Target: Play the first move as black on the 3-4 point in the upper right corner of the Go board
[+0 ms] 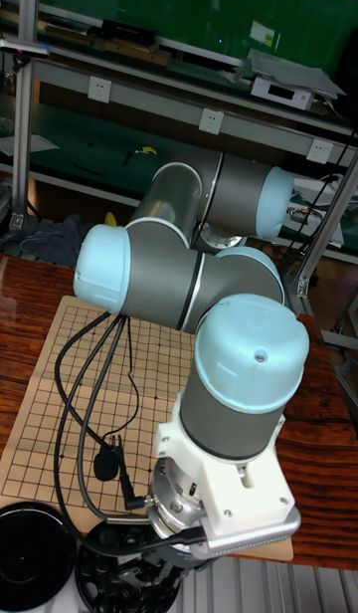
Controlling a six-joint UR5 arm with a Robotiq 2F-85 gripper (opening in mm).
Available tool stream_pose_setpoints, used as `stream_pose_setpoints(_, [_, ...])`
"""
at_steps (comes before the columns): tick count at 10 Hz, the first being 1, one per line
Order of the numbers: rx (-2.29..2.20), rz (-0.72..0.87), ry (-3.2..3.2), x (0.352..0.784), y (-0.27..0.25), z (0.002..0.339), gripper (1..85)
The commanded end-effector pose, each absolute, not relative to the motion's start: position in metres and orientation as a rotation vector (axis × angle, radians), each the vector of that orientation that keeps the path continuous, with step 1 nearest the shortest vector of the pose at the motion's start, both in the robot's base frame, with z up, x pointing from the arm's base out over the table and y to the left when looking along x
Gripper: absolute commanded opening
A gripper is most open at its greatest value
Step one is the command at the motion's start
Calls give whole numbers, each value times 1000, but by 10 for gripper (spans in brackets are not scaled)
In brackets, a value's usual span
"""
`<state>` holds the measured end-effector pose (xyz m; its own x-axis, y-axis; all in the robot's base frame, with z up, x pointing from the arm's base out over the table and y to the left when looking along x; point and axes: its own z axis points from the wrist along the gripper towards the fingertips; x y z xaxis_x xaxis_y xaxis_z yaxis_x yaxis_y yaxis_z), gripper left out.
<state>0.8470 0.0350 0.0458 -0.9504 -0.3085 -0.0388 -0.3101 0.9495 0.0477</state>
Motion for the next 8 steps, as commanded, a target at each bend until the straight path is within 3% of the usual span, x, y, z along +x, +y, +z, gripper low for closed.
stream_pose_setpoints(1, [-487, 99, 3068, 848, 37, 45, 257])
stream_pose_setpoints(8, [-477, 86, 3067, 849, 35, 44, 133])
